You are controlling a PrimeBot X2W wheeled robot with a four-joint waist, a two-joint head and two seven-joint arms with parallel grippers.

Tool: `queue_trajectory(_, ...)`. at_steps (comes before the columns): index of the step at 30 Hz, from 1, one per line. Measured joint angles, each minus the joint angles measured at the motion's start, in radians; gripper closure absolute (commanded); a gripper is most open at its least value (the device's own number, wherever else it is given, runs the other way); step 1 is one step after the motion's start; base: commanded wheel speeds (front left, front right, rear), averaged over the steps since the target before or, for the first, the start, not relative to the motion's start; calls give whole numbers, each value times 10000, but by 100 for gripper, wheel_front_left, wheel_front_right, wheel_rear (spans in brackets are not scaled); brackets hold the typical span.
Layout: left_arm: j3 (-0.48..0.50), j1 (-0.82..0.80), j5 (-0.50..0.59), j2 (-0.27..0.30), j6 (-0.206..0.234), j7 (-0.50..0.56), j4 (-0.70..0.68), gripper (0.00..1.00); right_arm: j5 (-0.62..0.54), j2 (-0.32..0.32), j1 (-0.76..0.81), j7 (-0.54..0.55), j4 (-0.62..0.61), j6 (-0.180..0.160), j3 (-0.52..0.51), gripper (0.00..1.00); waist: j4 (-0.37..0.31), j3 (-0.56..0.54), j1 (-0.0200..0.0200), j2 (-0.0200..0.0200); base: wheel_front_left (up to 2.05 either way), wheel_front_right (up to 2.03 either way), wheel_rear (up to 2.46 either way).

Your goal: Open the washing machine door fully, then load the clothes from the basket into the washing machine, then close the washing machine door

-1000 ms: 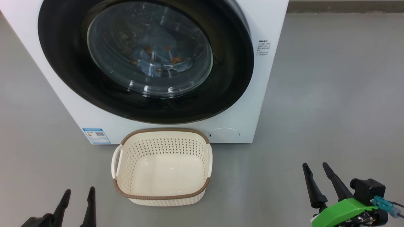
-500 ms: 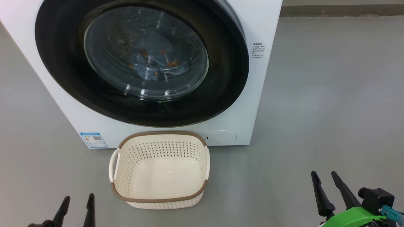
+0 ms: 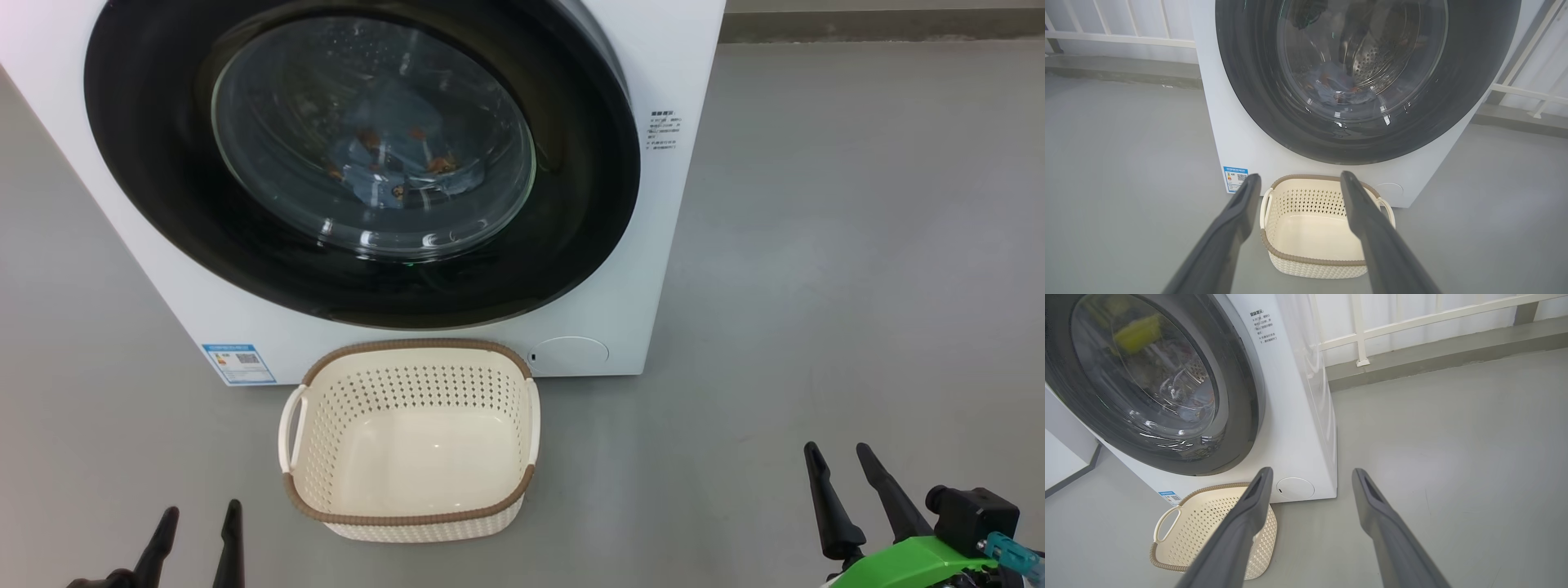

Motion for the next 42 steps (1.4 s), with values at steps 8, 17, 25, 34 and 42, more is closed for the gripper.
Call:
queue_trajectory(8, -111, 59, -61, -311, 2, 6, 395, 100, 4, 148, 33, 10, 430, 2, 12, 100, -6, 1, 0, 0, 0, 0, 0)
queue_trajectory(17, -155, 179, -719, -539, 4, 199, 600, 100, 545, 263, 179, 240, 612, 2, -15, 100, -5, -36, 3, 0, 0, 0, 0)
queue_trajectory(25, -88, 165, -1386, -554, 4, 387, 600, 100, 1200, 318, 179, 451, 546, 2, -69, 100, -2, -31, 1, 0, 0, 0, 0)
queue_trajectory(34, 8, 66, -2360, -640, 4, 700, 612, 100, 2280, 364, 176, 721, 397, 2, -159, 100, 1, -53, 2, 0, 0, 0, 0)
queue_trajectory(42, 94, -40, -3147, -713, 4, 895, 629, 100, 2999, 391, 173, 949, 290, 2, -274, 100, 3, -70, 1, 0, 0, 0, 0)
